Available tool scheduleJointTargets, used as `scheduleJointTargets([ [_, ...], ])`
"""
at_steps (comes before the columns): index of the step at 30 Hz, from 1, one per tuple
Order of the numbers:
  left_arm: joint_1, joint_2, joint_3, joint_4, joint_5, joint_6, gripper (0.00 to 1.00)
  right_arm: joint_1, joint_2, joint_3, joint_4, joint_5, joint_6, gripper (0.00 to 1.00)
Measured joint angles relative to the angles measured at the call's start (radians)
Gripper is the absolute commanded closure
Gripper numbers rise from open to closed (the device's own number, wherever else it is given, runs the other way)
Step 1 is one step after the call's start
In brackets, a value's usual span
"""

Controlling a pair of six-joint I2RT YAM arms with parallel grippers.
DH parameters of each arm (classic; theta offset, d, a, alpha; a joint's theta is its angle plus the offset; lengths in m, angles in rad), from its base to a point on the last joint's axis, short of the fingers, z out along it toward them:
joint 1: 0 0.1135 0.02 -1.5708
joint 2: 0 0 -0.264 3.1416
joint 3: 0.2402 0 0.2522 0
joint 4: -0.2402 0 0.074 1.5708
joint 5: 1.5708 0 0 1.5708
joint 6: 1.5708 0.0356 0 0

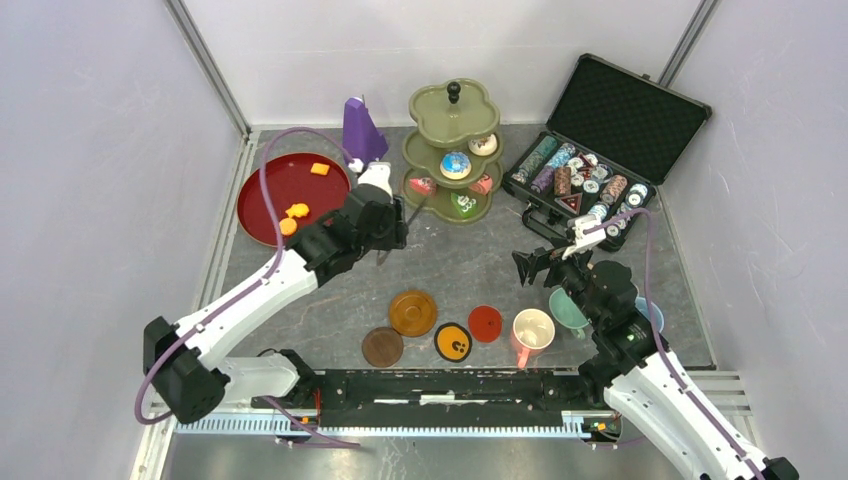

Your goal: Serve the afternoon tea

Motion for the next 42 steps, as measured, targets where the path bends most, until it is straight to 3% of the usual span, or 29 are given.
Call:
scheduleJointTargets([
  [3,0.072,-0.062,-0.039,-0.024,-0.001,0.018,0.45,0.000,0.018,0.000,0.001,-0.009,0.000,0.02],
  [11,0.392,-0.151,-0.093,-0.124,0.008,0.060,0.39,0.000,0.016,0.000,0.001,-0.011,-0.001,0.02],
  [19,0.642,-0.057,-0.080,-0.166,0.035,0.066,0.40,0.000,0.016,0.000,0.003,-0.016,-0.001,0.02],
  [33,0.773,0.149,-0.027,-0.095,0.142,0.065,0.52,0.000,0.008,0.000,0.000,-0.015,-0.002,0.02],
  [42,0.789,0.166,-0.024,-0.079,0.163,0.065,0.49,0.000,0.003,0.000,0.000,-0.015,-0.002,0.02],
])
